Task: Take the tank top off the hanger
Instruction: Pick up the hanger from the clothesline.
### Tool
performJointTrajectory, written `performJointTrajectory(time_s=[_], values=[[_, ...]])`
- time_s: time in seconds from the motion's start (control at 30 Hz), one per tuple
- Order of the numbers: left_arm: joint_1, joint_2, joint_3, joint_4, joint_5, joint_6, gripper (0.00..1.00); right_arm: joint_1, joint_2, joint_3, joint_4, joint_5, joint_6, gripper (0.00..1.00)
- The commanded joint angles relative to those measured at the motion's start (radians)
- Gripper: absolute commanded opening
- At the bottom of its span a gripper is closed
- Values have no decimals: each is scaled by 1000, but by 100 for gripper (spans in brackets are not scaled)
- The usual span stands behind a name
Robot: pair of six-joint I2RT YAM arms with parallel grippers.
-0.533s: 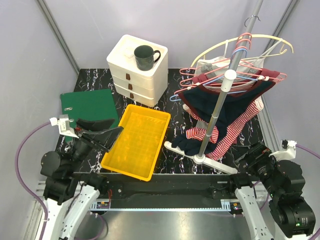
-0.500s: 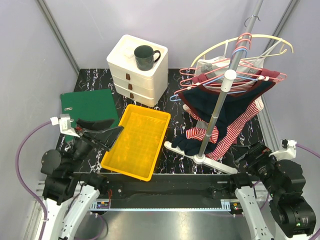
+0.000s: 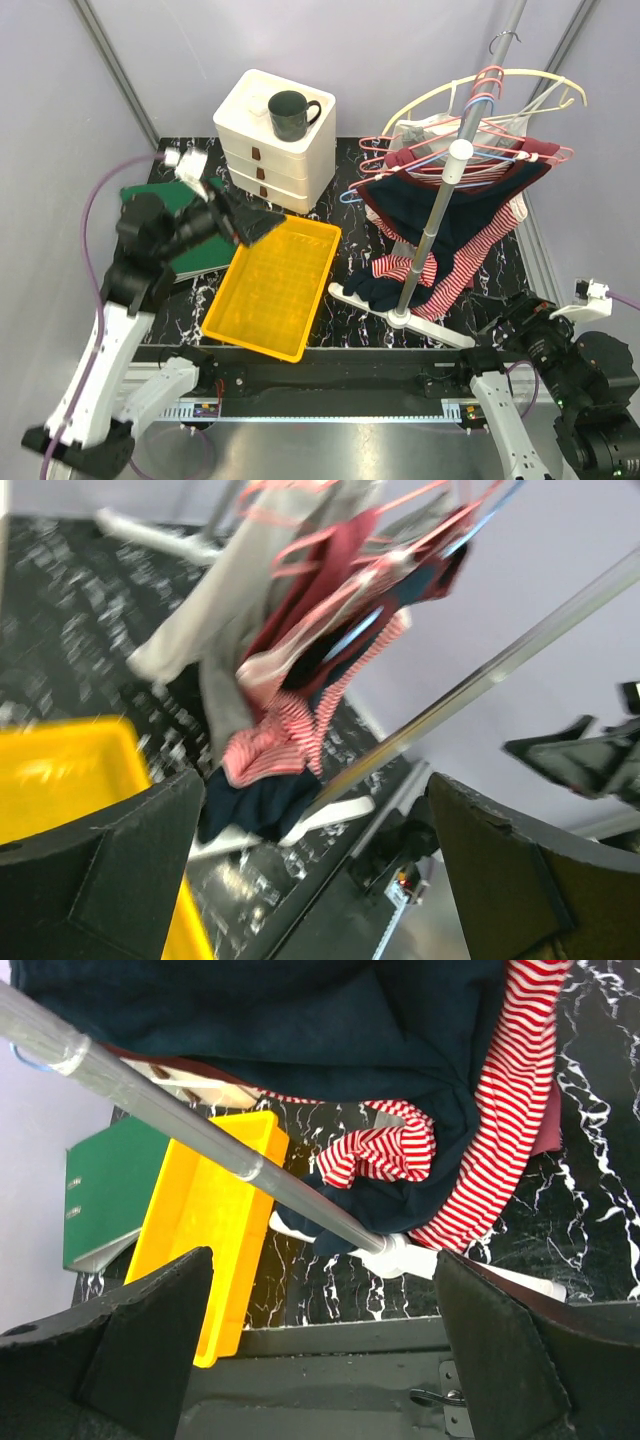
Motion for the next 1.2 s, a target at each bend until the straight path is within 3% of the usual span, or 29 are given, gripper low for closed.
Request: performJointTrajectory(time_s=[0.0, 0.1, 0.33, 0.7, 0.9, 1.17], values=[[-45, 250, 267, 186, 270, 68, 93, -3, 59, 37, 9, -77, -77, 100], [-122, 378, 442, 183, 354, 234, 79, -3, 50, 54, 34, -136, -83, 100], [-221, 573, 619, 145, 463, 490, 70, -4, 37, 84, 68, -279, -89, 100], [-410, 744, 706, 84, 206, 786, 55, -3, 44, 144, 22, -281, -131, 100], [-472, 800, 729, 58, 169, 828, 44, -3, 31, 180, -26, -255, -142, 100], [-512, 807, 726, 19, 91, 882, 45, -3, 21, 209, -52, -247, -137, 100]])
